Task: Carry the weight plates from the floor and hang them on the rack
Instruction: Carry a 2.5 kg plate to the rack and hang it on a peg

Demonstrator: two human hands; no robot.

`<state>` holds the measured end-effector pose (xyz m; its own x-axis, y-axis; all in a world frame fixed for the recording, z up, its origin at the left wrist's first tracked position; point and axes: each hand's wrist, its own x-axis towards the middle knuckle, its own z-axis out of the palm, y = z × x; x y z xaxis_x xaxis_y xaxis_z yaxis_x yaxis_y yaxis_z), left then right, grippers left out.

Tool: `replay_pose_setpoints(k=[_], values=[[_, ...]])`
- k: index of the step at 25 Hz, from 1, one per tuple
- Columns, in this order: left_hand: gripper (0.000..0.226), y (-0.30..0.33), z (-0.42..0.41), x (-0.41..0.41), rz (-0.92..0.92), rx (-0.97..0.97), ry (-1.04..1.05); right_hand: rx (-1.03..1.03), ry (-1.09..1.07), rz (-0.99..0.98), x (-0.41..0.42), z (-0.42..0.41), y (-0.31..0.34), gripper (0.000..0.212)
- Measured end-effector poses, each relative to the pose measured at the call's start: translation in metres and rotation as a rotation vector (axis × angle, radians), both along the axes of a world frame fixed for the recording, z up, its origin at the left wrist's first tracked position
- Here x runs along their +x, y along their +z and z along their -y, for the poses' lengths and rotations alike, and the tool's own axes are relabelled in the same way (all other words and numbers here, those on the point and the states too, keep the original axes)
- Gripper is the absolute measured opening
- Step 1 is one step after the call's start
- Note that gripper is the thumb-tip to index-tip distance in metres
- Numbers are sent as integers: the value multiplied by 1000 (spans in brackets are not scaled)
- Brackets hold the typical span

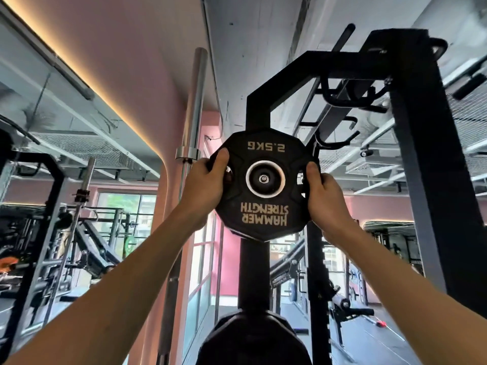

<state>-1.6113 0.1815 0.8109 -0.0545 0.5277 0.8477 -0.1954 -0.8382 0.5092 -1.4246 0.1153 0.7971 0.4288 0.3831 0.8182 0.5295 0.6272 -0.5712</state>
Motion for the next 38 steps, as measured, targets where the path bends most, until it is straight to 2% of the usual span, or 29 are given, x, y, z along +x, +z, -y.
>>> replay_pose_setpoints(k=[4, 21, 26, 28, 31, 34, 38], values=[[47, -3, -39, 9, -34, -10, 8, -4, 75, -26, 15, -25, 1, 49], [47, -9, -101, 35, -80, -19, -17, 35, 126, -28, 38, -84, -10, 42], [41, -15, -97, 40, -82, -15, 22, 10, 207, -36, 38, -80, -15, 34], [38, -20, -94, 37, -131, 25, 143, 11, 183, -9, 37, -73, -22, 29], [41, -36, -86, 26, -156, 128, 335, 47, 36, 63, 34, -57, -40, 30], [35, -60, -64, 14, -149, 91, 281, 47, -17, 72, 33, -38, -62, 26], [19, -111, -36, -2, -149, 25, 192, -27, 60, 27, 27, -10, -110, 11]])
